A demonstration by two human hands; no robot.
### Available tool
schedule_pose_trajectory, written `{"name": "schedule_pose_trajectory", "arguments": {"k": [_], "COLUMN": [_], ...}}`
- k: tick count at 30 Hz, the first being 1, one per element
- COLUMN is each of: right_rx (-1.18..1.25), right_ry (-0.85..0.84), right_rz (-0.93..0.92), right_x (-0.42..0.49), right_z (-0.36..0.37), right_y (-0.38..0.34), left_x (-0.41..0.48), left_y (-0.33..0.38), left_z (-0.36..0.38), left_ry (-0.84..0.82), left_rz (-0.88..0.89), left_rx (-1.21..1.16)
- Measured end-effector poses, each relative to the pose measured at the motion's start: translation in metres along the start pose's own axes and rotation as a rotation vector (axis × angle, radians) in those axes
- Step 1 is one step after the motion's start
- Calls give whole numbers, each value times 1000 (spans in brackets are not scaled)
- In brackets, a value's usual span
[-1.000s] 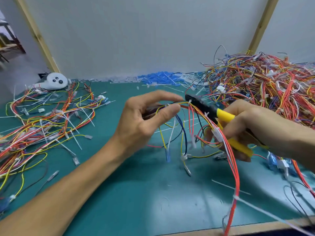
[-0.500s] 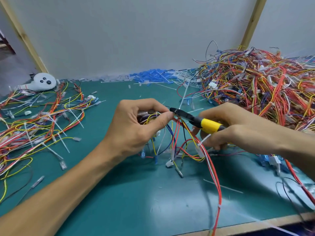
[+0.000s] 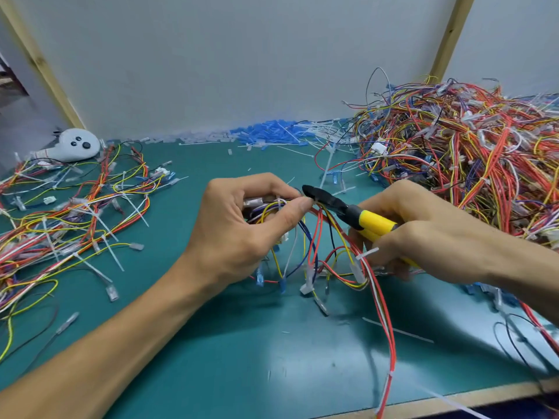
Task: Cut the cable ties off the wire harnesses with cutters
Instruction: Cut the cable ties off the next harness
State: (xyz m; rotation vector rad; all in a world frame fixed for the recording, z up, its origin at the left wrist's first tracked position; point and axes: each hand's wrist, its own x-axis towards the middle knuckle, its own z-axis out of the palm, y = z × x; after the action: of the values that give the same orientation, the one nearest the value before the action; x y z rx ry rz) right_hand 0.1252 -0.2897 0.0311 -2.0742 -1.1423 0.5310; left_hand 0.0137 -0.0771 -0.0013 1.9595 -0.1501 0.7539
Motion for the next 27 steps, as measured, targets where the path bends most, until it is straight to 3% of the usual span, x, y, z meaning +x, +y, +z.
{"name": "schedule_pose_trajectory", "arguments": {"k": [3, 7, 17, 27], "right_rx": [-215, -316, -411, -575], "right_ry": [69, 125, 118, 214], "right_rz": [-76, -74, -82, -100], "right_x": [-1, -3, -5, -5], "right_z": [0, -2, -6, -5], "right_y": [-3, -8, -12, -13], "left_x": [0, -2, -2, -1], "left_y": [1, 2, 1, -2], "left_z": [-2, -2, -2, -3], "left_ry": [18, 13, 9, 28], "left_rz": [11, 8, 18, 18], "left_rx": [-1, 9, 15, 21]}}
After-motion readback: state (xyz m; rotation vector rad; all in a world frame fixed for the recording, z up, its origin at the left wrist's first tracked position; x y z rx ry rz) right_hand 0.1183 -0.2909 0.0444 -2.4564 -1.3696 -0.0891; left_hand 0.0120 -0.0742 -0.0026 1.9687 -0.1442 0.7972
